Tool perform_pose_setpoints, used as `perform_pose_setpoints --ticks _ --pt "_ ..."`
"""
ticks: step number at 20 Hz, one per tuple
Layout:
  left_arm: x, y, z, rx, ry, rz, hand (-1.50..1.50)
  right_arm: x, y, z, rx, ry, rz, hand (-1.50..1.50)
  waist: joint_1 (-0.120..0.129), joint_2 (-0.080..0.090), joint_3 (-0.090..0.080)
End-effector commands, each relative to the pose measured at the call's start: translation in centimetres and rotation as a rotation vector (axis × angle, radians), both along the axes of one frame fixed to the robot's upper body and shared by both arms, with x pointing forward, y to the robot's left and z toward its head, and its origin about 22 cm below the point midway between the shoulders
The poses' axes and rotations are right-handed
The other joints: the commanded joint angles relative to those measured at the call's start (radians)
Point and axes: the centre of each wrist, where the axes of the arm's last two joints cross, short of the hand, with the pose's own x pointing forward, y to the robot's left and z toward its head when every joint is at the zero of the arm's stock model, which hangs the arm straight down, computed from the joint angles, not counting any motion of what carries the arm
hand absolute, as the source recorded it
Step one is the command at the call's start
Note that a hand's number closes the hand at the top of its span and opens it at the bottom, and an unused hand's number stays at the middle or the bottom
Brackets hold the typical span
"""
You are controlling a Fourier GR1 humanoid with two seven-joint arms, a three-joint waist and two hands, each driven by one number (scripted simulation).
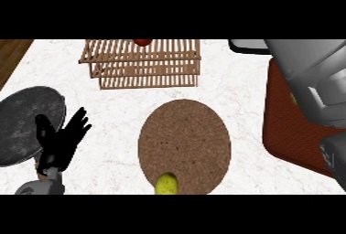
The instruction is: Pick the bell pepper from the placemat and place it in the tiered shelf
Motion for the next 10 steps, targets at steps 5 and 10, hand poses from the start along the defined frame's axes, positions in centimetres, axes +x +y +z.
perform_pose_setpoints --ticks 5,10 --pt "0.1 0.6 -1.4 -0.005 0.027 0.043 0.0 0.4 -8.4 0.3 0.088 -0.008 -0.035 -1.5 -0.037 -0.008 -0.001" --pt "-2.5 -0.3 -3.0 -0.002 0.026 0.052 0.0 -0.7 -12.7 -1.0 0.089 -0.004 0.012 -1.5 -0.037 -0.011 -0.001"
